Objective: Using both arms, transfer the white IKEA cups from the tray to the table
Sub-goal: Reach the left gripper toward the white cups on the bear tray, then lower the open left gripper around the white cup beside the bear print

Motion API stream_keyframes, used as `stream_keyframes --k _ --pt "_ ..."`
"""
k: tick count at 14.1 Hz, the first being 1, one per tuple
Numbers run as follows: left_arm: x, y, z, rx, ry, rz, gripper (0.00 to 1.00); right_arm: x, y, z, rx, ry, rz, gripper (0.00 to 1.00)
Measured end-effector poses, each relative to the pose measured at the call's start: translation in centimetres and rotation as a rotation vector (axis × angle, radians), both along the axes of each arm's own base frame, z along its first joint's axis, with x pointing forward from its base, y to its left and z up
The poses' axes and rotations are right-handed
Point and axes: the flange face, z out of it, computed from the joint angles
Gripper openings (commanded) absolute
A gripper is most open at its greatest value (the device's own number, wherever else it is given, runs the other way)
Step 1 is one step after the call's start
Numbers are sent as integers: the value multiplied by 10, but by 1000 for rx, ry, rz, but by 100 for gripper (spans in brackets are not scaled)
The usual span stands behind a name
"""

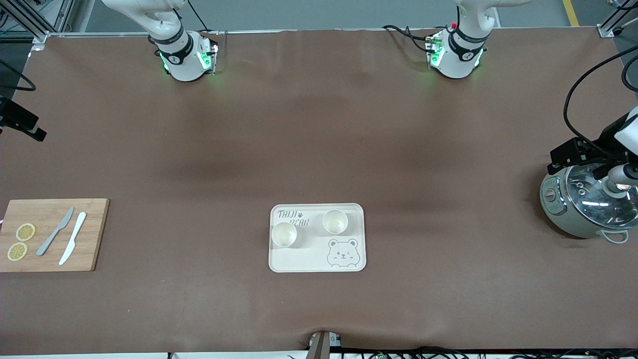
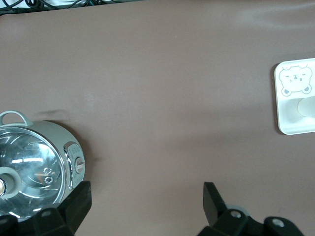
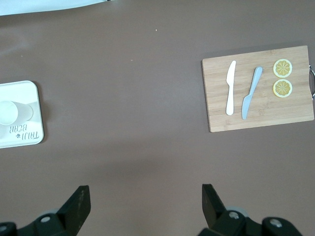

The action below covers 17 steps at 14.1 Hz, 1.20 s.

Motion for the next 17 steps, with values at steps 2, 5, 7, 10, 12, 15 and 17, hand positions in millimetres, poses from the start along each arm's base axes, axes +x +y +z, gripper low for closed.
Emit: stream_keyframes --k 2,5,7,10,12,15,17 --pt "0 -3 0 -9 0 -4 100 0 0 0 0 0 0 100" --pt "7 -26 -18 -58 18 -31 100 0 0 0 0 0 0 100" --pt "29 -48 -64 -68 33 -56 100 0 0 0 0 -1 0 100" --pt "57 -75 -141 -71 71 -83 100 0 0 0 0 -1 0 100" --pt "63 -89 -175 -70 107 -97 100 0 0 0 0 -1 0 100" --pt "65 -120 -205 -71 128 -76 100 -1 -5 0 1 0 -14 100" --pt "64 -163 -230 -73 131 -3 100 -3 -21 0 2 0 -43 100"
